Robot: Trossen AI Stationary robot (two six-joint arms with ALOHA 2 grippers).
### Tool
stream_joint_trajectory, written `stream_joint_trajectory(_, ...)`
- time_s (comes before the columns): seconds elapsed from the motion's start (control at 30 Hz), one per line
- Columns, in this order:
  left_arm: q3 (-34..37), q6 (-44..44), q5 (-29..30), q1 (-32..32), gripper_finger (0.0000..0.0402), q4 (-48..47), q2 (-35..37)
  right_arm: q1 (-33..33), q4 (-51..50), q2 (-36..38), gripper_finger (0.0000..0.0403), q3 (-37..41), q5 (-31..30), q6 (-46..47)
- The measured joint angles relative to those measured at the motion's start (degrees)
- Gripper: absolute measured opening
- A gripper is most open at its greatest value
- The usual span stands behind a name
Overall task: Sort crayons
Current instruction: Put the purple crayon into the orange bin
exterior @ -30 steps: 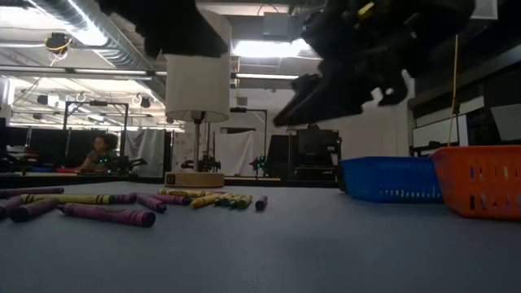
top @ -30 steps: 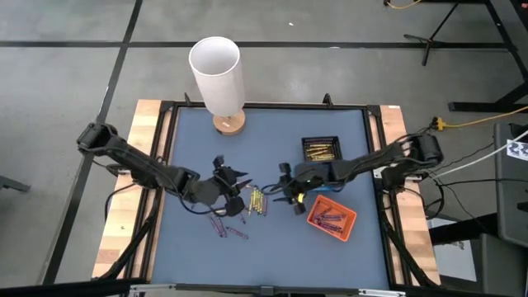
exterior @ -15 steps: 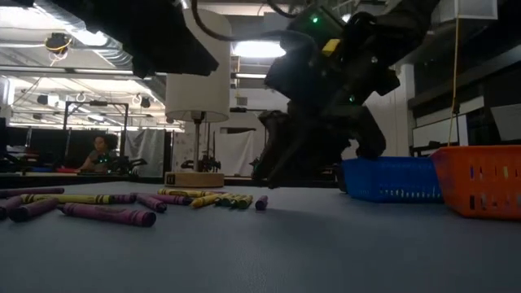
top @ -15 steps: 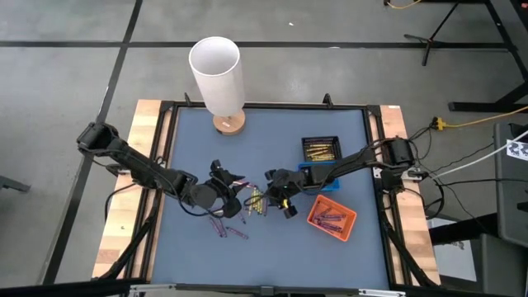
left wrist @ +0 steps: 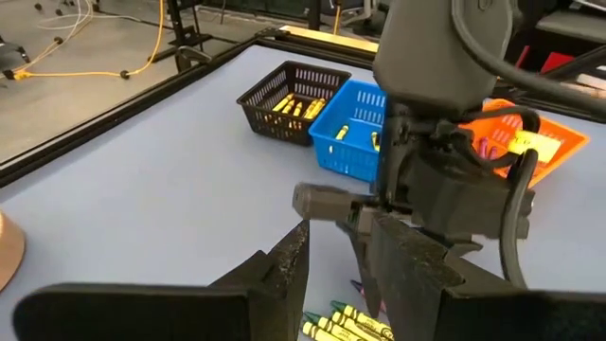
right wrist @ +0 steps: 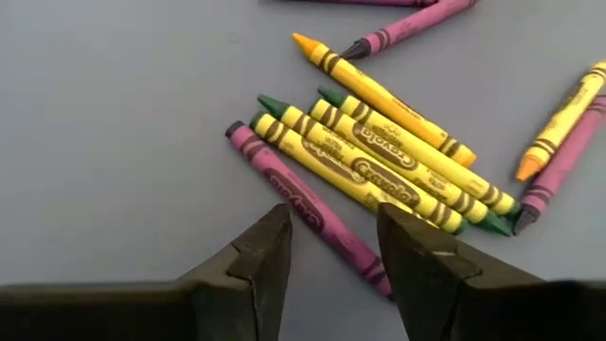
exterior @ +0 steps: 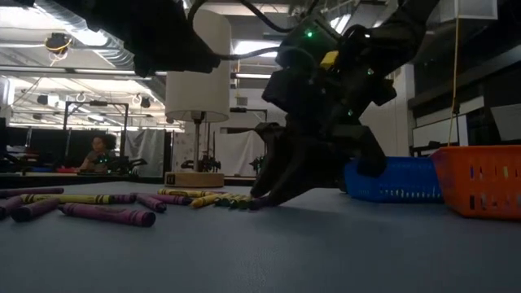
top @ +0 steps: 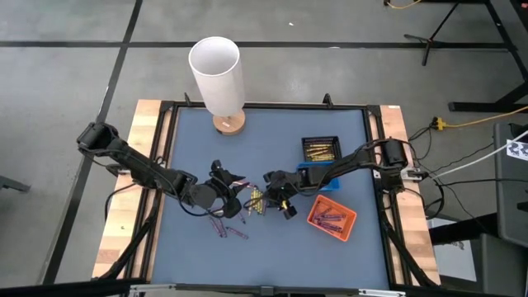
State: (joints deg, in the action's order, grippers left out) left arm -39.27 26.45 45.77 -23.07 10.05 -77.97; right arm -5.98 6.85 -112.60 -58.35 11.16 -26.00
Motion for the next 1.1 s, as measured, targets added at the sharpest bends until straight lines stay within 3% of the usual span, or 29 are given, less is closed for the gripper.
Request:
stream_joint_trajectory(0.73, 0.00, -0.01, -0.21, 0.00, 0.0100, -0.07, -0.02, 0.00, -3.64, 0.00, 0.0157, -0.05, -1.12, 0.22)
stream_joint_trajectory(1.1, 0.00, -0.01, -0.21, 0.00, 0.0100, -0.07, -0.04, -0.11, -3.88, -0.02, 0.0064, 0.07, -0.58, 0.18)
